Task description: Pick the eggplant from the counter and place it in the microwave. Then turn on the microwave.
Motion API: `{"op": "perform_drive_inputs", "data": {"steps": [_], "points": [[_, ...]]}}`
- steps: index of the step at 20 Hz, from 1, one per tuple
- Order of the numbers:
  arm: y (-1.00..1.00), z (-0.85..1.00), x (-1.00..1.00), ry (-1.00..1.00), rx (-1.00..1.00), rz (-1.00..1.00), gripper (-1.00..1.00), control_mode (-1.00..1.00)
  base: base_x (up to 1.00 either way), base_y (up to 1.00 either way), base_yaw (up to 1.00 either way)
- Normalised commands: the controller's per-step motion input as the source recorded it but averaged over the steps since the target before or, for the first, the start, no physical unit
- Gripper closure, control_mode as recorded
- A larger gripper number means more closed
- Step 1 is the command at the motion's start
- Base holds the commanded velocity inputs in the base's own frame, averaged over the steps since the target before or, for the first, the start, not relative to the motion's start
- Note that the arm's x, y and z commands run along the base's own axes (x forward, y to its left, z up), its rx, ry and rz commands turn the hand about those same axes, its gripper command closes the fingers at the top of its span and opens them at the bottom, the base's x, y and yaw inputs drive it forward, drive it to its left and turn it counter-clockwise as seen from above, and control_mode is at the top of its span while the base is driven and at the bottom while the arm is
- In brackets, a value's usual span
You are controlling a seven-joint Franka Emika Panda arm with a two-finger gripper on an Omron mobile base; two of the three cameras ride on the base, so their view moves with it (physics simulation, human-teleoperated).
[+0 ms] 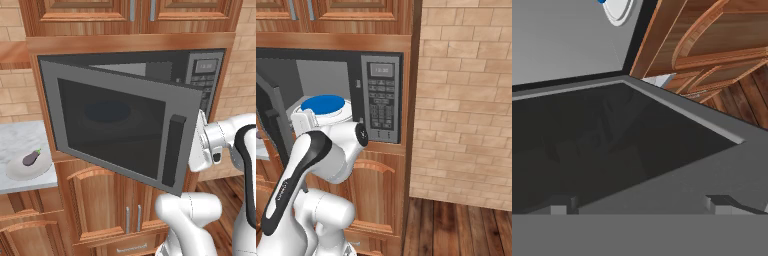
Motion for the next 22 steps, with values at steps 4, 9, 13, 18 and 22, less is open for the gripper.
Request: {"op": "perform_drive_inputs", "data": {"steps": [4, 9, 13, 18, 22], "points": [[0.12, 0.00, -0.16, 0.00, 0.06, 0.08, -1.00, -1.00, 0.00, 0.00, 0.00], [0.13, -0.01, -0.16, 0.00, 0.07, 0.07, -1.00, -1.00, 0.00, 0.00, 0.00], [0.16, -0.01, -0.18, 0.00, 0.07, 0.07, -1.00, -1.00, 0.00, 0.00, 0.00], [0.19, -0.02, -0.21, 0.00, 0.07, 0.07, -1.00, -1.00, 0.00, 0.00, 0.00], [0.21, -0.02, -0.19, 0.01, 0.07, 0.07, -1.00, -1.00, 0.00, 0.00, 0.00]]}}
